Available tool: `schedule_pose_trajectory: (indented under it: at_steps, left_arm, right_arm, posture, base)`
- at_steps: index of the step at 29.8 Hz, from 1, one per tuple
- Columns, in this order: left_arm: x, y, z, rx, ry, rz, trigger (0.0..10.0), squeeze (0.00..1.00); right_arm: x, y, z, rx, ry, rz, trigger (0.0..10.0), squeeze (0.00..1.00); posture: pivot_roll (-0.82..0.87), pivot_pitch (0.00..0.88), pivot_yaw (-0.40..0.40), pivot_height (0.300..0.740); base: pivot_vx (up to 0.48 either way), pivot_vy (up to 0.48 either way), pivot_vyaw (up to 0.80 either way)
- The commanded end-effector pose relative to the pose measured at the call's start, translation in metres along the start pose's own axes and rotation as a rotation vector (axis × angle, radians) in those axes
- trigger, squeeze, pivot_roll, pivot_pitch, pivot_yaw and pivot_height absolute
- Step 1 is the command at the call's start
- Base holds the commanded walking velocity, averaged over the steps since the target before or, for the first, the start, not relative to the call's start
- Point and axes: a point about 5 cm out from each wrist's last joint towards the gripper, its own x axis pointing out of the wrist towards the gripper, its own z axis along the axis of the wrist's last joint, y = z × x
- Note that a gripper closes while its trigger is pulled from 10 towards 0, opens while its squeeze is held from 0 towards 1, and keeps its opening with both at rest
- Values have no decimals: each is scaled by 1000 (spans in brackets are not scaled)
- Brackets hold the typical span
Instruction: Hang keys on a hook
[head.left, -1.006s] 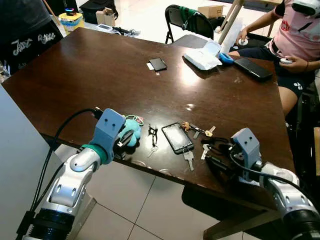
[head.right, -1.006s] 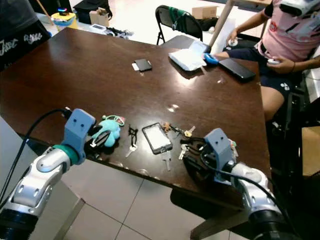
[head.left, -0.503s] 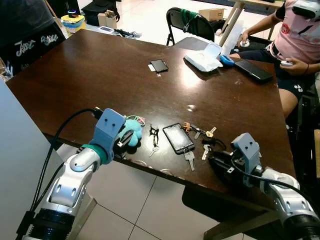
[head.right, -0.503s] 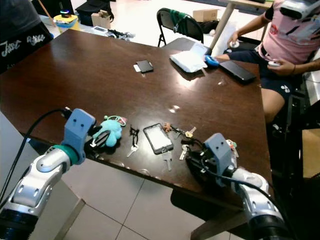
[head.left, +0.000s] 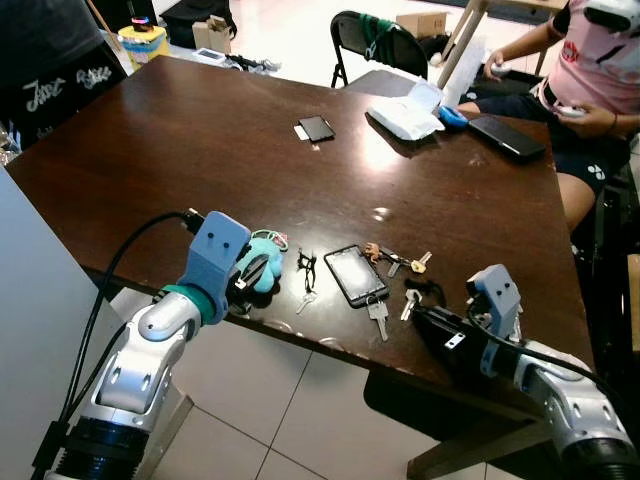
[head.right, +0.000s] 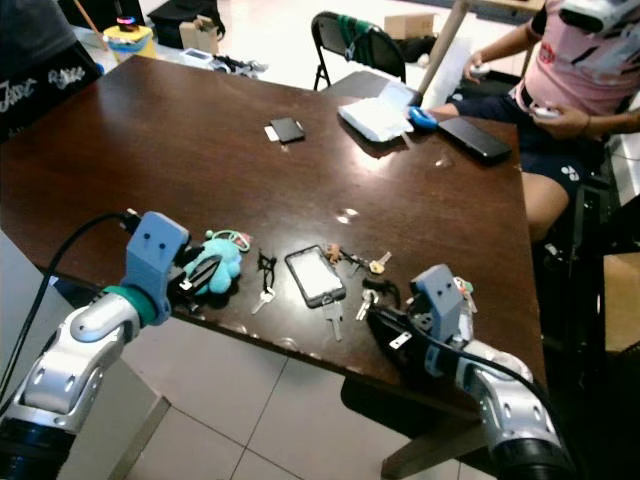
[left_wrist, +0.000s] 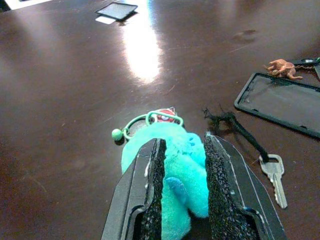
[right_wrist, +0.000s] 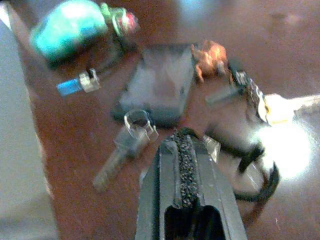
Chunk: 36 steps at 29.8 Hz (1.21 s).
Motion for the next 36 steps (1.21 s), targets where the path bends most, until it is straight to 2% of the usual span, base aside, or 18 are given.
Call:
schedule_pose_trajectory:
  at_steps: [1,3,5,6,7,8,10,13,18,21,23,24,25,26,30,31,33,36]
  left_arm:
    - [4,-4,10,16,-3,-27,10000,0]
    - [11,-9,11,28,19,-44,10000,0]
    - [11,-9,11,28,19,-44,10000,0]
    - [19,-13,7,50,65,-50,10000,122]
    - [19,-13,7,50,65,-50,10000,122]
    - [27,-16,1,57,109,-50,10000,1000]
    - [27,-16,1,57,109,-50,10000,1000]
    - [33,-16,-6,57,170,-14,10000,1000]
    - [33,-12,-10,41,212,42,10000,1000]
    - [28,-5,-17,-52,280,154,10000,1000]
    - [28,-5,-17,-52,280,154,10000,1000]
    - [26,-4,-18,-75,293,170,10000,706]
    - [26,-4,-18,-75,293,170,10000,706]
    - [24,-1,-20,-81,315,196,10000,0]
    - [22,5,-26,-65,344,263,10000,0]
    - [23,9,-28,-28,345,322,10000,0]
    - [23,9,-28,-28,345,322,10000,0]
    - [26,21,-31,68,326,502,10000,0]
  right_arm:
    - [3,6,17,34,-92,36,10000,0]
    - [6,10,26,34,-125,49,10000,0]
    - [6,10,26,34,-125,49,10000,0]
    - [10,11,28,27,-131,48,10000,0]
    - [10,11,28,27,-131,48,10000,0]
    - [12,11,27,20,-126,43,10000,0]
    - [12,11,27,20,-126,43,10000,0]
    - [12,11,23,11,-110,26,10000,0]
    - [10,9,22,17,-107,0,10000,0]
    - [10,10,23,33,-110,-15,10000,0]
    - [10,10,23,33,-110,-15,10000,0]
    - [9,10,23,36,-110,-15,10000,0]
    - [9,10,23,36,-110,-15,10000,0]
    - [9,11,22,43,-107,-18,10000,0]
    - [8,13,22,52,-105,-20,10000,0]
    - [9,13,21,56,-105,-20,10000,0]
    - [9,13,21,56,-105,-20,10000,0]
    - [9,14,22,59,-104,-21,10000,0]
  posture:
    - [35,23,81,740]
    - [33,19,82,740]
    - [33,19,82,740]
    - [29,15,82,740]
    - [29,15,82,740]
    - [26,15,82,740]
    - [26,15,82,740]
    - [21,17,85,740]
    - [26,18,87,740]
    - [26,17,92,740]
    - [26,17,92,740]
    - [26,17,92,740]
    - [26,17,92,740]
    - [33,20,95,740]
    - [33,20,95,740]
    - [30,23,98,740]
    - [30,23,98,740]
    - [24,32,97,740]
  base:
    - [0,0,0]
    - [0,0,0]
    - [0,0,0]
    - [0,0,0]
    - [0,0,0]
    - [0,0,0]
    - [0,0,0]
    - [0,0,0]
    - [0,0,0]
    - [0,0,0]
    - [0,0,0]
    - [0,0,0]
    - [0,0,0]
    - [0,0,0]
    - [0,0,0]
    - [0,0,0]
    - [0,0,0]
    - [0,0,0]
